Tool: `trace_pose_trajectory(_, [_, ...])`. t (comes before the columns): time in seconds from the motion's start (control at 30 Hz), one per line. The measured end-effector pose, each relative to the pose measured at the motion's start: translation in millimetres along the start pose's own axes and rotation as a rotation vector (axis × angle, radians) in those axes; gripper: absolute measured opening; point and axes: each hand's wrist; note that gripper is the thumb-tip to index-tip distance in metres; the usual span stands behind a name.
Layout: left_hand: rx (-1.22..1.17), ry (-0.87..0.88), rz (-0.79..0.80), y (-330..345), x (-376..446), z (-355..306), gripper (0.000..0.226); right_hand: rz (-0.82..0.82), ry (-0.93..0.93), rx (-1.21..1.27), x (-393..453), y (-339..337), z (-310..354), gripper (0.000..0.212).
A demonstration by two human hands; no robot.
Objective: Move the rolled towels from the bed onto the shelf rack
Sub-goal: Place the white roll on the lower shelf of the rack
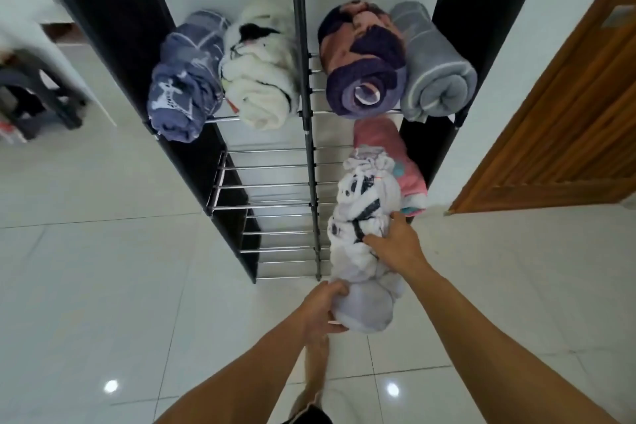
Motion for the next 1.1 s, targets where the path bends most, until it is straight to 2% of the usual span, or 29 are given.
trace_pose_trajectory(0.13, [0.008,-0.018,0.012,-7.0,34.5,-41.7,0.048,0.035,0.043,-0.027,49.4,-1.3,23.5,0.064])
trace_pose_trajectory(0.3, [0.009,-0.034,0.003,-9.1,72.8,-81.1,0.055,0.091,0.091,-0.056,109.2,-7.7,42.0,0.062])
trace_pose_trajectory(0.53, [-0.114,0.028,-0.009,-0.9,104.3,-120.7,0.042,0.077,0.106,-0.026,173.8,-5.6,69.4,0.059])
trace_pose_trajectory(0.77, [-0.314,0.099,-0.025,14.0,137.8,-152.2,0.055,0.043,0.135,0.085,211.2,6.7,74.2,0.042])
trace_pose_trajectory(0.9, [-0.249,0.059,-0.036,14.5,142.9,-156.8,0.071,0.108,0.158,0.059,204.6,29.8,56.8,0.034])
trace_pose_trajectory(1.1, [-0.144,0.07,-0.043,11.4,142.6,-159.0,0.071,0.161,0.224,0.031,187.9,44.1,42.3,0.041])
Point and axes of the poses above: each hand's wrist, its own x-axis towards the middle knuckle, its own y-axis out of the palm, z = x × y, and after that the axes turned 12 degrees about -x, right-handed
